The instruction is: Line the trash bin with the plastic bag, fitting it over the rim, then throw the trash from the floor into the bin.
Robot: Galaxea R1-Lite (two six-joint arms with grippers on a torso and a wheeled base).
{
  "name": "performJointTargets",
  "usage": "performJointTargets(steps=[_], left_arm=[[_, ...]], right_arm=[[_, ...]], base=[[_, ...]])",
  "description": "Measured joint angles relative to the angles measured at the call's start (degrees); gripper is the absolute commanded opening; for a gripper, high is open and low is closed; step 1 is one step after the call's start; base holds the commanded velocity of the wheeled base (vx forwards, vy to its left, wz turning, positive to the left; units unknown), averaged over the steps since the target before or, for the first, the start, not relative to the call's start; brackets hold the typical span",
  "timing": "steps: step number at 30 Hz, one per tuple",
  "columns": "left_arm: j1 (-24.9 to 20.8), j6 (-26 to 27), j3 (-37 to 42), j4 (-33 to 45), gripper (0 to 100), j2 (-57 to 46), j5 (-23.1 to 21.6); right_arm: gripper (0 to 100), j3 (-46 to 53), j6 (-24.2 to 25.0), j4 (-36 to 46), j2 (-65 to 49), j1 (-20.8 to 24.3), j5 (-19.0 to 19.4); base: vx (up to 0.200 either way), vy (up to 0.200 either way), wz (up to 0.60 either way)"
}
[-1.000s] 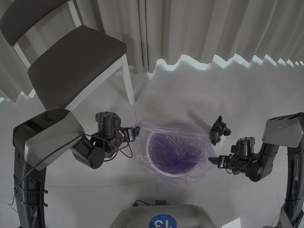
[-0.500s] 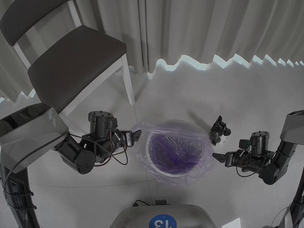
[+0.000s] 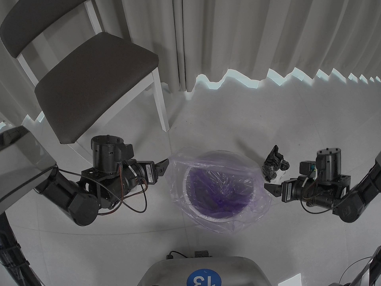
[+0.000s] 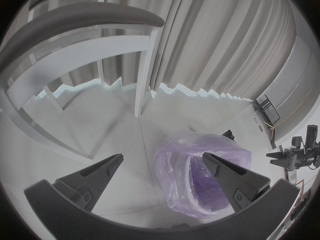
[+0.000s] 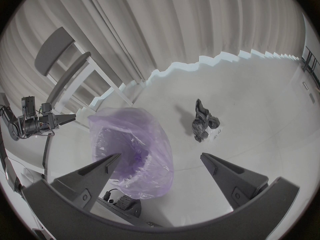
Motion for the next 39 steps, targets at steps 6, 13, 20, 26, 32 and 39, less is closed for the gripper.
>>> performJointTargets(steps=[6, 13, 20, 26, 32, 39], left_arm=[[-0.2, -1.8, 5.4, -4.5, 100, -4.1, 1.2], [-0.2, -3.8, 11.8, -9.7, 100, -8.3, 2.4], [-0.2, -4.2, 15.0, -14.5, 100, -10.3, 3.4], [-0.2, -4.1, 15.6, -15.3, 100, -10.3, 4.4], [0.4, -4.2, 15.1, -18.3, 100, -8.1, 4.6], [1.1, -3.9, 14.8, -23.2, 100, -4.0, 4.8]], right_arm=[[100, -12.5, -1.2, 14.1, -0.7, 3.7, -3.7], [100, -22.7, -2.1, 26.8, -0.8, 7.4, -9.0], [100, -23.1, -2.7, 28.0, -3.7, 8.4, -9.9], [100, -21.6, -3.2, 29.6, -7.1, 7.0, -9.9], [100, -21.2, -3.8, 29.6, -9.5, 4.8, -9.7], [100, -22.0, -4.4, 29.2, -11.6, 1.8, -9.3]], base=[[0.0, 0.0, 0.0], [0.0, 0.0, 0.0], [0.0, 0.0, 0.0], [0.0, 0.0, 0.0], [0.0, 0.0, 0.0], [0.0, 0.0, 0.0]])
